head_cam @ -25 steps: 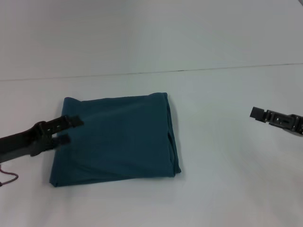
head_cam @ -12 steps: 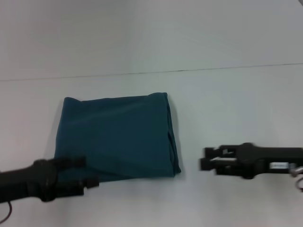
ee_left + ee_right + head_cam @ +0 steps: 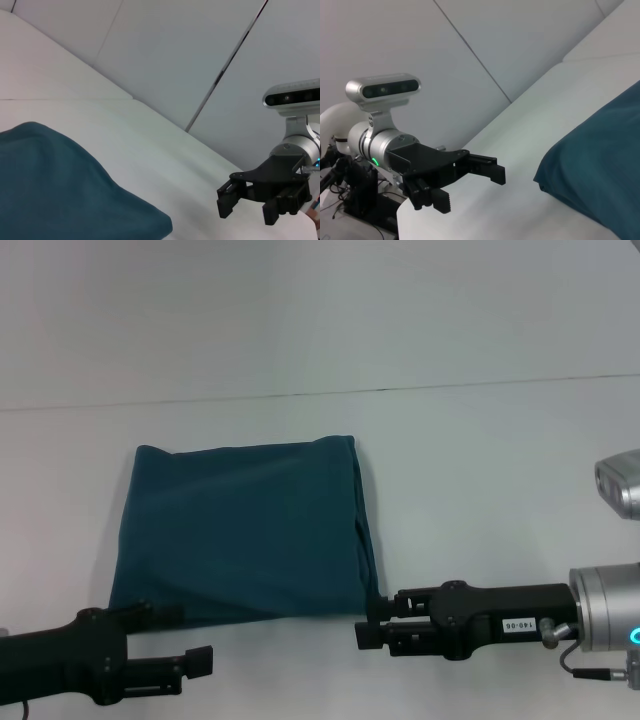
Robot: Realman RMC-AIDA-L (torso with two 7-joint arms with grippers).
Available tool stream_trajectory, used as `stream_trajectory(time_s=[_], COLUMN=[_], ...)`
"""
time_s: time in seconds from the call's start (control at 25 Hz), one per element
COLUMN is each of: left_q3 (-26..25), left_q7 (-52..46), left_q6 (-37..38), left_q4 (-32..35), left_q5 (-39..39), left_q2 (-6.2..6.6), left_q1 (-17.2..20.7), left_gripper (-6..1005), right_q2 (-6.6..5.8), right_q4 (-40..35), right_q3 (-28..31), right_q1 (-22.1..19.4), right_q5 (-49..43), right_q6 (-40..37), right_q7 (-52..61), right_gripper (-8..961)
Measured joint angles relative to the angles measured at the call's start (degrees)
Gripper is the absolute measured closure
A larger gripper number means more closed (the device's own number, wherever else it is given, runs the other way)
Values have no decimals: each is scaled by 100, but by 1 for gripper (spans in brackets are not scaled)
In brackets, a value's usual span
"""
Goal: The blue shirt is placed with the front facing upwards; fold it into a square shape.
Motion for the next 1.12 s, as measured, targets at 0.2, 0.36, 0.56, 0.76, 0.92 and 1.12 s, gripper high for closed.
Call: stream_trajectory(time_s=[0.2,0.36,0.56,0.76,0.92,1.12], left_q3=[48,189,325,353,349,369], left_q7=[157,209,84,0,-6,-9], left_q6=[-13,-27,-118,-294,-361,-396], left_q4=[-52,-54,-81,-122,-173,-194], left_q5=[15,28,166,143,108,118], left_q2=[-5,-14,-23,-52,-69,-78], left_q1=[16,20,-33,-48,-79,-113], left_gripper=[49,49,49,49,49,49], right_q2=[2,2,2,2,2,2], right_q4=[84,203,250,263,270,271], right_q3=[-95,-131,-90,-92,-115,-124], right_q1=[-42,-52,-25,-19,-43,-49], right_q5=[-1,21,34,158,262,261], right_q6=[-27,80,320,451,459,461], right_q7=[-319,-614,-506,-501,-534,-523], right_gripper=[359,359,359,359,359,359])
